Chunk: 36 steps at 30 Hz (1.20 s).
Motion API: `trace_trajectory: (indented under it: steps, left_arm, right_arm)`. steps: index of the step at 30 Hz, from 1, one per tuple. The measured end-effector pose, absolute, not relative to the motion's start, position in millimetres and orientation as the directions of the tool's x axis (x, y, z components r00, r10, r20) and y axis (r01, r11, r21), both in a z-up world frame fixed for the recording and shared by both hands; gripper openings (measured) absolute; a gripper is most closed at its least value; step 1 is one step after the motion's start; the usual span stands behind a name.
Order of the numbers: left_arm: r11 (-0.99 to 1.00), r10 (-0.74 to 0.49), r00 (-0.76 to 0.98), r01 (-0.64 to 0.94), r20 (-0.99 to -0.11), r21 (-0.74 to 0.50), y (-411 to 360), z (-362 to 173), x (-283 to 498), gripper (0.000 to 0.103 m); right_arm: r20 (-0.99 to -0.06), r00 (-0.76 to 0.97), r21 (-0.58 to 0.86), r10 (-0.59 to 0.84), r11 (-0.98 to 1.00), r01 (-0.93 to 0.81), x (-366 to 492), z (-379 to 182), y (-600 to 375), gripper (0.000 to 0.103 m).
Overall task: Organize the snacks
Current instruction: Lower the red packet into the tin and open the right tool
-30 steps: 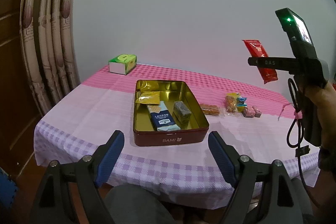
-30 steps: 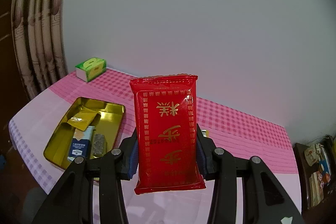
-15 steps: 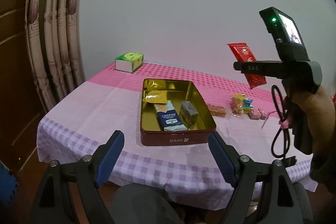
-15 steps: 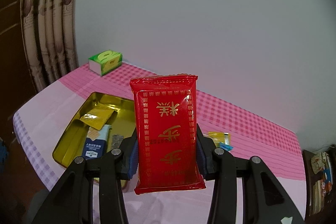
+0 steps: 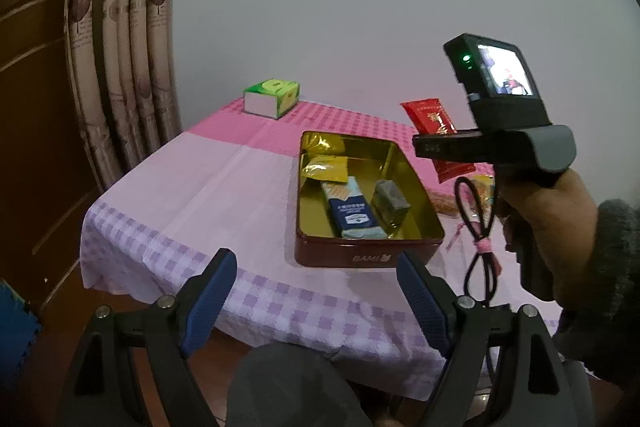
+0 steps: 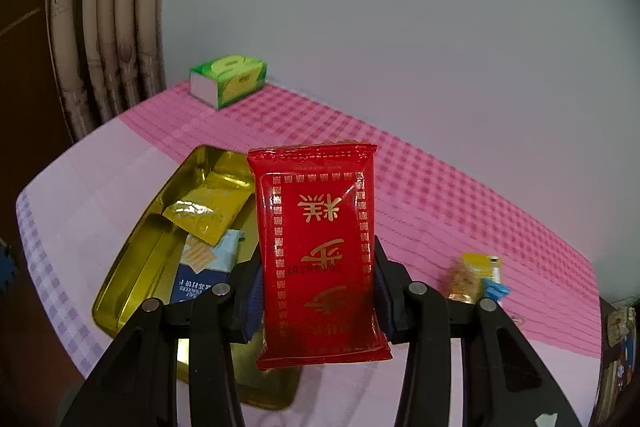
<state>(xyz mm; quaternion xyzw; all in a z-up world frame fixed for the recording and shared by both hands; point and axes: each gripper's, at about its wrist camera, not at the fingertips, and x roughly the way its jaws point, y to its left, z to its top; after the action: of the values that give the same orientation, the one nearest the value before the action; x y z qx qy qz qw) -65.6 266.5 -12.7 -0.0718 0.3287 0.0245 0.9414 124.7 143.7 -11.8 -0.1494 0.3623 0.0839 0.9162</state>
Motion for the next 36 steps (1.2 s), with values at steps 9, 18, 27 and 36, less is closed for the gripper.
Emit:
trace_trajectory:
  steps: [9,18,27,36]
  left_arm:
    - [0.982,0.029,0.748,-0.144,-0.663,-0.119,277.9,-22.7,-56.6,0.084]
    - [0.982,0.025,0.734,-0.147,-0.679,-0.122,277.8,-26.8,-52.1,0.084]
    - [0.983,0.027,0.729,-0.144,-0.684,-0.115,276.5,-28.3,-51.5,0.084]
    - [0.987,0.025,0.73,-0.125,-0.683,-0.097,273.4,-29.1,-51.3,0.084]
  right_arm:
    - [-0.743,0.669,-0.229,0.028,0.928,-0.293,157.3,-53.4,166.8,0.041]
    - [-0.783,0.621,-0.214,0.019,0.931,-0.297,177.6,-81.3,173.5,0.041]
    - [-0.785,0.619,-0.211,0.017,0.932,-0.294,181.8,-84.3,174.1,0.044]
    - [-0.695,0.698,-0.043,0.173,0.959,-0.28,145.9,-45.4,122.7,0.082]
